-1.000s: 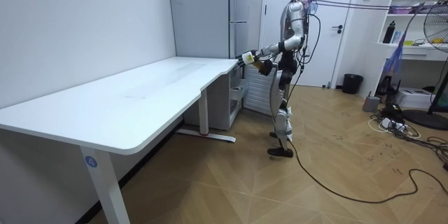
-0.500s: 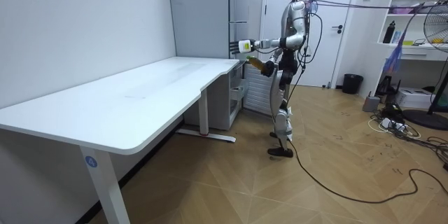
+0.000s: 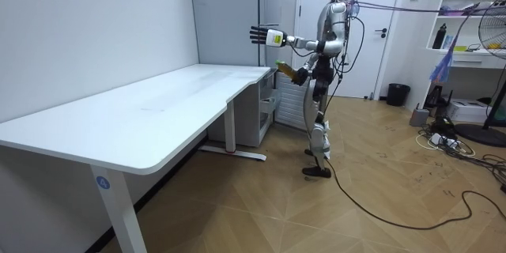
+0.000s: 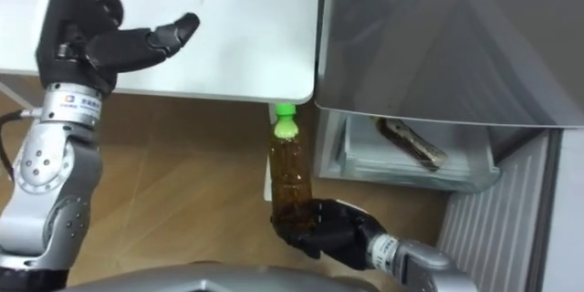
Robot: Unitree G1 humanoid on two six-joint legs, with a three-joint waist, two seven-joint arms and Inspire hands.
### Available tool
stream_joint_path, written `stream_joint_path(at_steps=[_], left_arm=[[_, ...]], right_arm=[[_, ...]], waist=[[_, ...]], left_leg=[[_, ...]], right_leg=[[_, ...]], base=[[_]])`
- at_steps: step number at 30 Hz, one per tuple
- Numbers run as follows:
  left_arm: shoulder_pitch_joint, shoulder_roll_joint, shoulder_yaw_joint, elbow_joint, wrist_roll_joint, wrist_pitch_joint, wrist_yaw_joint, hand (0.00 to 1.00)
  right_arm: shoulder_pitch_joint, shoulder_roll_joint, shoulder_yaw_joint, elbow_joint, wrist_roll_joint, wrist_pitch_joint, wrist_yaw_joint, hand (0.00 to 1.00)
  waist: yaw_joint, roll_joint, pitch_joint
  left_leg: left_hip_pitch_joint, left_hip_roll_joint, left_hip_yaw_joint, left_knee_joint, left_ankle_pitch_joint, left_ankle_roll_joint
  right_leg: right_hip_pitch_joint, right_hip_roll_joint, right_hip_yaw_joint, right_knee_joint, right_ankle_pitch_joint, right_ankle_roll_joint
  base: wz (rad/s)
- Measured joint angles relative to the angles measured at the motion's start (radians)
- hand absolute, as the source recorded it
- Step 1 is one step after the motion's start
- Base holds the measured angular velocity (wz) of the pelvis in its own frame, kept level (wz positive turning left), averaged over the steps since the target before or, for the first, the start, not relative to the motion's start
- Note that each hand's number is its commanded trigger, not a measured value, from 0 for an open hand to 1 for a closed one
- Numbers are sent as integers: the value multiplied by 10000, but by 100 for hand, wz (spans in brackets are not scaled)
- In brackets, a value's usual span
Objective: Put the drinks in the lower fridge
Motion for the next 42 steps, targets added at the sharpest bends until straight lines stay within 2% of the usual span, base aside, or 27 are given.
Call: stream_joint_path(at_steps=[3,5,7,11,13,15,16,19,21,23,26,30,37,39,41,42], left_arm=[[129,-7,585,118,22,-212,469,0],[220,-9,842,416,-18,-408,745,0],[421,-10,1113,695,-105,-415,1041,0],[664,-8,1463,2070,-203,-410,1473,0],[687,-9,1462,2896,-223,-370,1632,0],[783,-10,1408,3817,-470,-344,1761,0],[960,-28,1402,4062,-730,-289,1833,0],[1210,-38,1373,4938,-853,-297,1904,0],[1411,-108,1359,5600,-939,-162,2096,0],[1590,-112,1291,6002,-1020,-159,2120,0],[1649,-128,991,7216,-1034,-157,2137,0],[1699,-260,747,8587,-902,142,1842,0],[2079,-297,776,9587,-772,267,1742,0],[2215,-297,774,10021,-581,320,1719,0],[2243,-298,773,10293,-575,441,1686,0],[2257,-298,771,10520,-429,491,1632,0]], right_arm=[[211,-94,-173,0,2,0,-6,100],[333,-142,-270,-4,71,0,-86,100],[371,-139,-380,-7,137,0,-232,100],[379,-79,-805,-3,174,1,-631,100],[371,-90,-831,-3,187,0,-890,100],[387,-90,-841,10,190,2,-1181,100],[421,-80,-841,12,204,2,-1294,100],[512,-78,-840,122,358,2,-1455,100],[552,-77,-896,332,488,3,-1605,100],[554,-68,-1038,592,516,2,-1697,100],[530,32,-1359,1158,591,5,-1876,100],[537,82,-1456,1648,1230,70,-2067,100],[553,105,-1460,2074,2355,68,-2450,100],[524,105,-1508,2096,2483,61,-2524,100],[506,104,-1528,2228,2529,55,-2539,100],[505,98,-1549,2316,2546,55,-2589,100]], waist=[[148,148,-64],[243,144,-49],[252,153,-56],[241,96,-61],[257,79,-91],[244,85,-83],[254,56,-116],[253,46,-121],[212,7,-117],[200,-16,-116],[204,-39,-109],[197,-46,-61],[92,-42,-48],[-109,-40,-66],[-166,-36,-76],[-178,-20,-105]], left_leg=[[77,-2,10,-23,2,-2],[243,-5,32,-93,7,-4],[345,-26,30,-149,6,-4],[496,-40,-2,-240,6,-4],[491,-39,-5,-241,6,-4],[445,-41,-18,-243,6,-4],[466,-45,-18,-254,6,-4],[525,-45,-5,-266,6,-4],[502,-43,-23,-279,6,-4],[531,-42,-24,-320,6,-4],[607,-54,-36,-321,6,-3],[621,-56,-65,-330,-1,-6],[591,-50,-36,-286,-1,-6],[532,-50,-60,-277,-1,-6],[506,-50,-60,-285,-1,-7],[508,-50,-53,-303,-1,-7]], right_leg=[[12,-6,8,1,-1,0],[113,-12,24,-3,-10,5],[199,-32,22,-12,-72,12],[414,-13,18,-194,-81,20],[403,-12,7,-187,-81,20],[398,-18,-38,-254,-78,19],[409,-18,-44,-309,-69,22],[447,-17,-28,-327,-69,22],[457,-20,-75,-335,-69,22],[467,-21,-77,-339,-70,24],[575,-37,-90,-342,-76,34],[600,-36,-114,-344,-86,40],[573,-28,-89,-327,-80,33],[570,-28,-130,-339,-80,33],[550,-27,-149,-351,-80,33],[544,-26,-153,-359,-80,34]], base=[[-1],[-2],[0],[1],[0],[0],[0],[-1],[2],[2],[0],[0],[0],[6],[3],[0]])
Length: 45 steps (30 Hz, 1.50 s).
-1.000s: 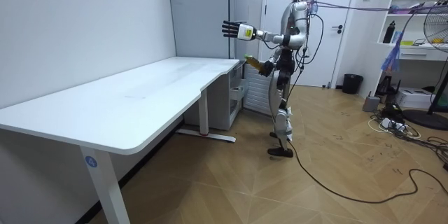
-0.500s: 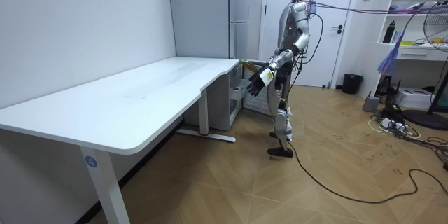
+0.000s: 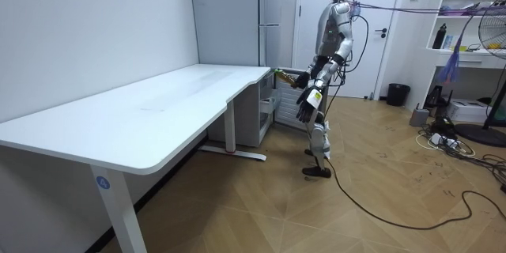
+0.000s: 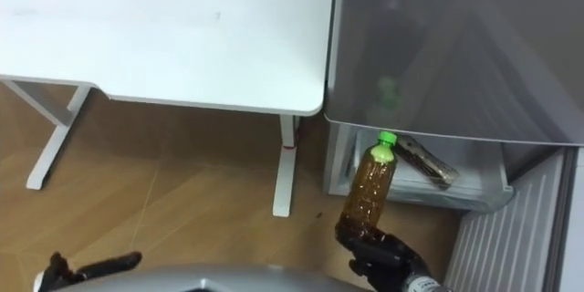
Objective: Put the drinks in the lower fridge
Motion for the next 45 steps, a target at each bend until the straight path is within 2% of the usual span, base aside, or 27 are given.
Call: stream_joint_path(at_steps=[2,5,12,19,25,29,34,37,41,42,45], left_arm=[[12,1,-1,442,226,51,-57,0],[66,1,-1,1017,463,169,-66,0],[212,-120,-493,1591,1395,798,-540,0],[190,-200,-875,1677,1587,947,-1027,0],[143,-214,-1071,1667,1601,1106,-1366,0],[-28,-201,-1058,1692,2209,1107,-1623,0],[-64,-203,-1223,1712,2275,1144,-1783,0],[-181,-203,-1275,1893,2273,1287,-2051,0],[-525,-116,-1311,1879,2358,1321,-2294,0],[-639,-71,-1395,1879,2360,1322,-2332,0],[-917,-28,-1500,1874,2362,1360,-2415,0]], right_arm=[[-29,-2,-12,167,186,0,-116,100],[-152,6,2,701,981,0,-266,100],[-124,46,101,822,3029,8,-1050,100],[-497,132,60,821,5256,-23,-1487,100],[-693,187,61,822,6389,-46,-1693,100],[-913,209,20,820,7093,-99,-1931,100],[-1121,203,-22,820,7844,-117,-2253,100],[-1444,171,-53,885,8076,-170,-2448,100],[-2416,133,-480,1254,8174,-186,-2772,100],[-2717,100,-599,1299,8182,-190,-2838,100],[-3550,-40,-727,1889,8215,-181,-3017,100]], waist=[[-32,27,-45],[-138,11,-63],[-168,-44,-54],[-244,-74,-64],[-369,9,13],[-376,84,52],[-365,197,12],[-384,286,26],[-425,371,72],[-418,386,108],[-407,371,118]], left_leg=[[12,-3,-1,-18,0,0],[23,-5,0,-50,0,0],[-42,-5,37,-148,0,0],[-161,-13,18,-86,0,0],[-265,-57,1,2,1,0],[-452,-65,11,67,2,3],[-609,-69,22,79,4,6],[-850,-69,9,158,7,8],[-1481,-71,-45,323,24,30],[-1670,-74,-48,428,26,33],[-2082,-99,-69,547,54,71]], right_leg=[[7,0,4,-12,0,1],[49,9,14,-111,3,1],[-59,10,28,-143,-1,7],[-132,-2,-23,-160,-8,14],[-158,-49,-97,-159,-29,45],[-322,-48,-83,-130,-32,52],[-483,-50,-73,-97,-31,50],[-780,-77,-105,62,-27,45],[-1325,-104,-139,311,-15,26],[-1544,-122,-140,428,-15,26],[-1981,-159,-137,586,-10,17]], base=[[0],[0],[0],[1],[5],[0],[0],[0],[2],[0],[0]])
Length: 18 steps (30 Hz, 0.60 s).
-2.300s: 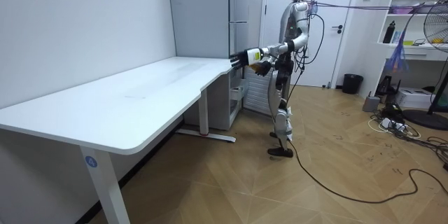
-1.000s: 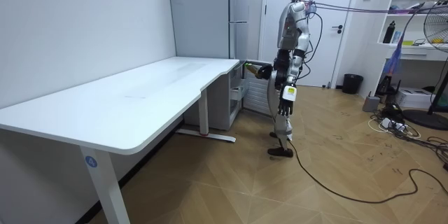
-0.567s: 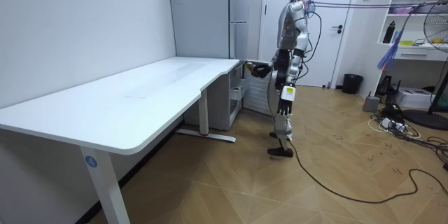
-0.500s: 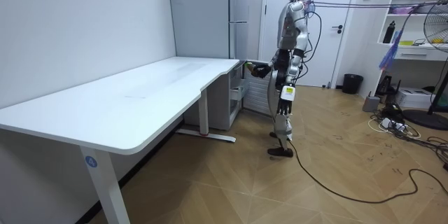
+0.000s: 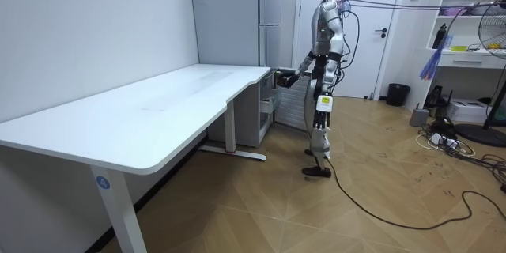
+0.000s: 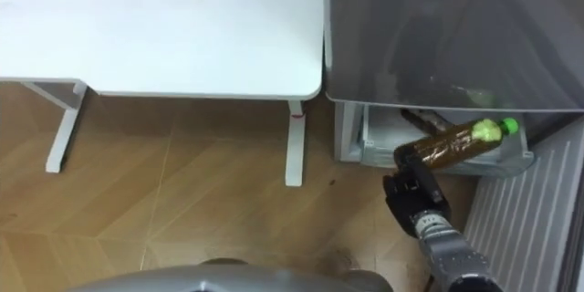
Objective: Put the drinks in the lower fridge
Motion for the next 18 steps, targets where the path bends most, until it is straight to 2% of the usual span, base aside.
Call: stream_joint_path(at_steps=[2,5,9,14,16,17,18], left_arm=[[-284,45,-85,-11,3,44,-1,0],[-824,272,-436,154,20,75,-22,0],[-1569,315,-701,572,-3,-32,-106,0],[-2017,381,-784,941,-71,-52,-373,0],[-2055,422,-841,1003,-161,-55,-457,0],[-2076,434,-841,1003,-156,-57,-475,0],[-2076,434,-841,1004,-158,-56,-487,0]], right_arm=[[-476,-52,-13,154,134,-12,-205,100],[-1313,-40,4,753,146,13,-261,100],[-2199,-149,0,1935,104,55,-252,100],[-2812,-436,1,2348,-147,315,-254,100],[-3077,-548,1,2526,-154,324,-255,100],[-3273,-669,0,2694,-161,371,-255,100],[-3502,-845,-1,2838,-161,511,-285,100]], waist=[[0,2,-16],[16,-75,56],[221,-119,76],[342,-174,115],[395,-228,151],[505,-307,200],[561,-350,222]], left_leg=[[-398,-29,-11,81,71,20],[-943,-54,-119,202,172,21],[-1689,-51,-136,471,212,40],[-2533,-127,-131,519,419,63],[-2731,-143,-99,524,465,66],[-2847,-138,8,527,490,75],[-3011,-152,30,550,524,93]], right_leg=[[-449,-49,2,209,3,-5],[-969,-76,-74,347,61,-55],[-1672,-95,-106,502,149,-82],[-2747,-233,-83,1024,154,-90],[-2994,-263,-68,1108,158,-97],[-3189,-283,2,1227,164,-107],[-3354,-307,13,1252,175,-124]], base=[[0],[7],[4],[0],[-4],[-11],[-8]])
